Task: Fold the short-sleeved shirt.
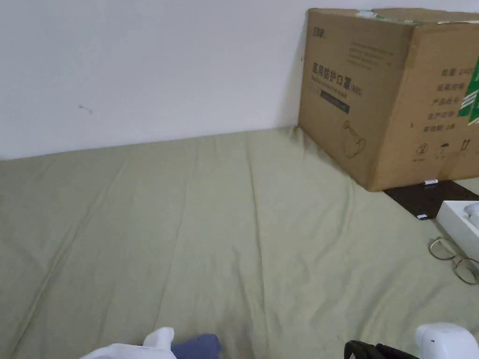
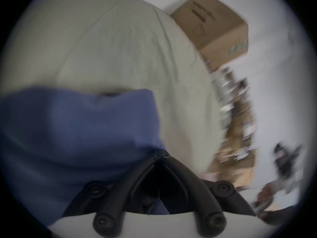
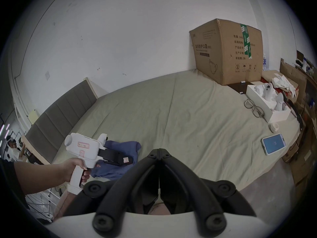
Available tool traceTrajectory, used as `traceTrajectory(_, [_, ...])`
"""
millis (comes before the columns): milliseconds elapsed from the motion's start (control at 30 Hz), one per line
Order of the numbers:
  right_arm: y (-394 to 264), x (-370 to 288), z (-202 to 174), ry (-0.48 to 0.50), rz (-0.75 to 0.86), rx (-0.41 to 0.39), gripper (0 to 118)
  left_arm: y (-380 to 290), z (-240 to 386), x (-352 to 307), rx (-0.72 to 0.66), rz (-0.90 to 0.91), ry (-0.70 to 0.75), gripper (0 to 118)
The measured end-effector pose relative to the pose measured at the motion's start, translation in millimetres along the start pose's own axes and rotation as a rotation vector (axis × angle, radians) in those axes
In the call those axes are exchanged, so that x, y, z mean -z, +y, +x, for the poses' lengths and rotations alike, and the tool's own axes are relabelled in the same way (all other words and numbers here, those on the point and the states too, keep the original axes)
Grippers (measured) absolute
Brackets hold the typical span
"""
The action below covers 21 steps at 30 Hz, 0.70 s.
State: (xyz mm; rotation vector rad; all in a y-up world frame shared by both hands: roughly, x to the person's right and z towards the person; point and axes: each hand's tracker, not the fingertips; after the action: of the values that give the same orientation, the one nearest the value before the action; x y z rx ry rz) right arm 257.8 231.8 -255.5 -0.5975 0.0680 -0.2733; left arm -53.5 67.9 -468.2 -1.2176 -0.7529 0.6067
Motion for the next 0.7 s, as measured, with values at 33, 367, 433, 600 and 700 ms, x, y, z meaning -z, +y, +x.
traceTrajectory(33, [1,0,0,0.012,-0.002,0.013,0,-5,-6,-10,-0.102,-0.003,-0.110,0])
traceTrajectory(367, [55,-19,-55,0.150,0.259,-0.086,0,-54,95,-234,0.485,0.793,0.308,0])
traceTrajectory(433, [51,-19,-73,0.135,0.411,-0.147,0,-83,108,-254,0.616,0.951,0.489,0])
traceTrajectory(600, [-3,-6,-111,-0.249,0.771,-0.357,0,-151,104,-251,0.717,1.237,0.775,0])
traceTrajectory(700, [-10,-5,-116,-0.144,0.640,-0.284,0,-165,98,-244,0.658,1.203,0.729,0])
